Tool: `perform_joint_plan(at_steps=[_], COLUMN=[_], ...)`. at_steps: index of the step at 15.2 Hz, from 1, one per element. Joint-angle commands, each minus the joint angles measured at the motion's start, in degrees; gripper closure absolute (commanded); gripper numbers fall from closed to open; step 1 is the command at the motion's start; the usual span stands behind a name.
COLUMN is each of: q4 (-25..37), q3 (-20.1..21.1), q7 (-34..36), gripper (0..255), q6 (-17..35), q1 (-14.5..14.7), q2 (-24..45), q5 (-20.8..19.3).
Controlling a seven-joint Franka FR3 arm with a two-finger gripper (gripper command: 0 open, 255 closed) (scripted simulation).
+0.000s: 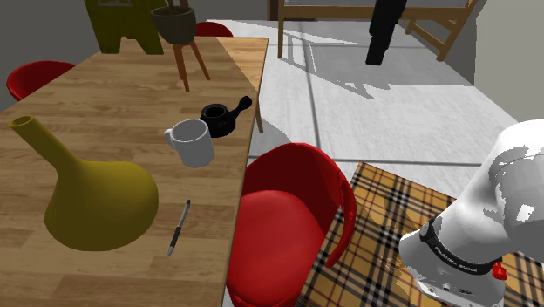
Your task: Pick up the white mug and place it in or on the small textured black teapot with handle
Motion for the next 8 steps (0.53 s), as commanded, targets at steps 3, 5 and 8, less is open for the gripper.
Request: perform_joint_plan(at_steps=[3,5,8], q4=[-0.17,-0.02,0.81], q3=[0.60,1.17,1.98], q7=[0.54,1.07,1.84], gripper=[0,0,0], q6=[3.45,6.78,11.52], q1=[0.35,0.68,1.18], q2=[3.06,6.32,11.56], q5=[0.37,0.69,1.06])
